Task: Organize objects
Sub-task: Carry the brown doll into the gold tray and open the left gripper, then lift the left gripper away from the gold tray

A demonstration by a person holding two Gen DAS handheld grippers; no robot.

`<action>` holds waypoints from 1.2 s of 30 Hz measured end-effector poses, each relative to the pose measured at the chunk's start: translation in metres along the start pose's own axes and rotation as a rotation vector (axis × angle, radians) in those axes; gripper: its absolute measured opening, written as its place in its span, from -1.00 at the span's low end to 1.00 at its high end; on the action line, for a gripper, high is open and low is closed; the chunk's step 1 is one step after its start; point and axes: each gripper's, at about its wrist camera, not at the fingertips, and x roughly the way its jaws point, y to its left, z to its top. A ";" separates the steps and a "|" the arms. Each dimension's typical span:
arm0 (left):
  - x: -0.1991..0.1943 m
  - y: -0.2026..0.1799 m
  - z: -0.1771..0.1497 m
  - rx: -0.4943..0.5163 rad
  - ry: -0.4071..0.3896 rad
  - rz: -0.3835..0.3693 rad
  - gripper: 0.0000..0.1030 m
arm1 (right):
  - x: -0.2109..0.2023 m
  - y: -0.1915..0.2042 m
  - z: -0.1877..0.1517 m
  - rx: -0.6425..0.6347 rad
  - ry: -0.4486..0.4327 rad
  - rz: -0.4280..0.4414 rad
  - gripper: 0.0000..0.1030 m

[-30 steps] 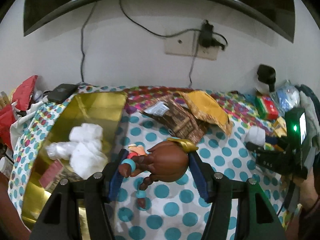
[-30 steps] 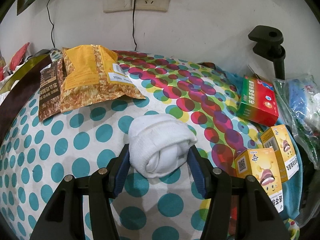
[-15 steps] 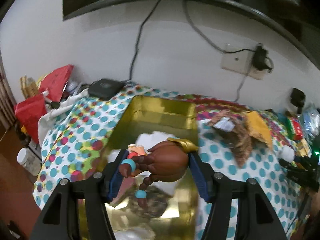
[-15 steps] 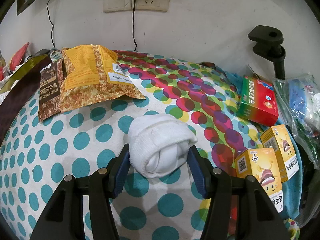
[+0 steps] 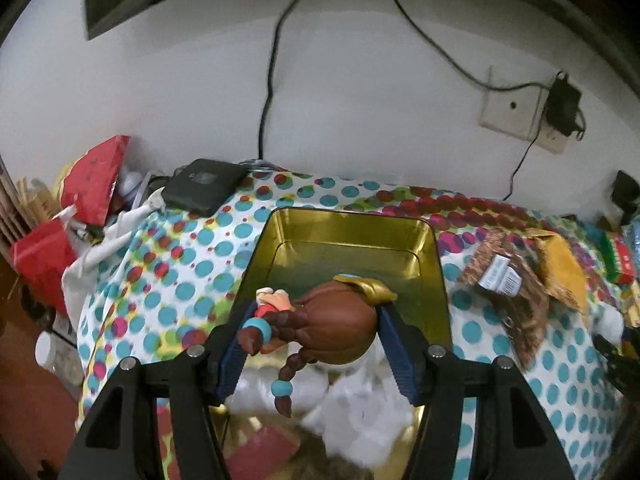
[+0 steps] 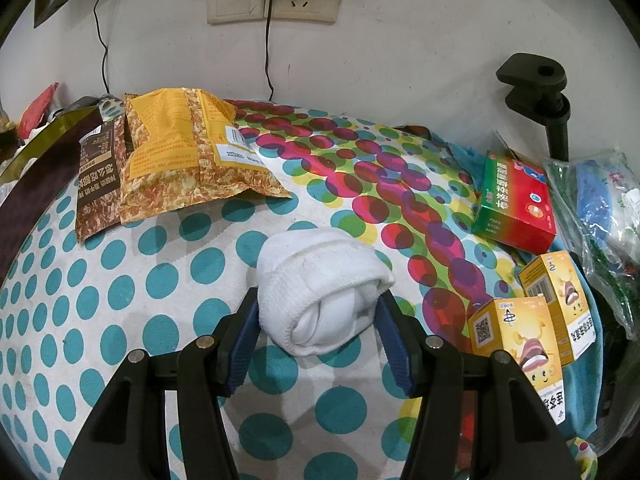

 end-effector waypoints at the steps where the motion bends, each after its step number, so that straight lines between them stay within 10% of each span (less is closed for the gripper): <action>1: 0.008 -0.002 0.004 0.009 0.010 0.000 0.21 | -0.001 -0.002 0.000 -0.001 0.000 -0.001 0.04; 14: 0.077 -0.005 0.024 0.020 0.125 0.048 0.21 | -0.001 -0.002 -0.001 0.010 0.000 -0.002 0.05; 36: 0.054 -0.001 0.018 0.024 0.123 0.024 0.26 | -0.001 -0.001 -0.001 0.009 -0.001 -0.007 0.05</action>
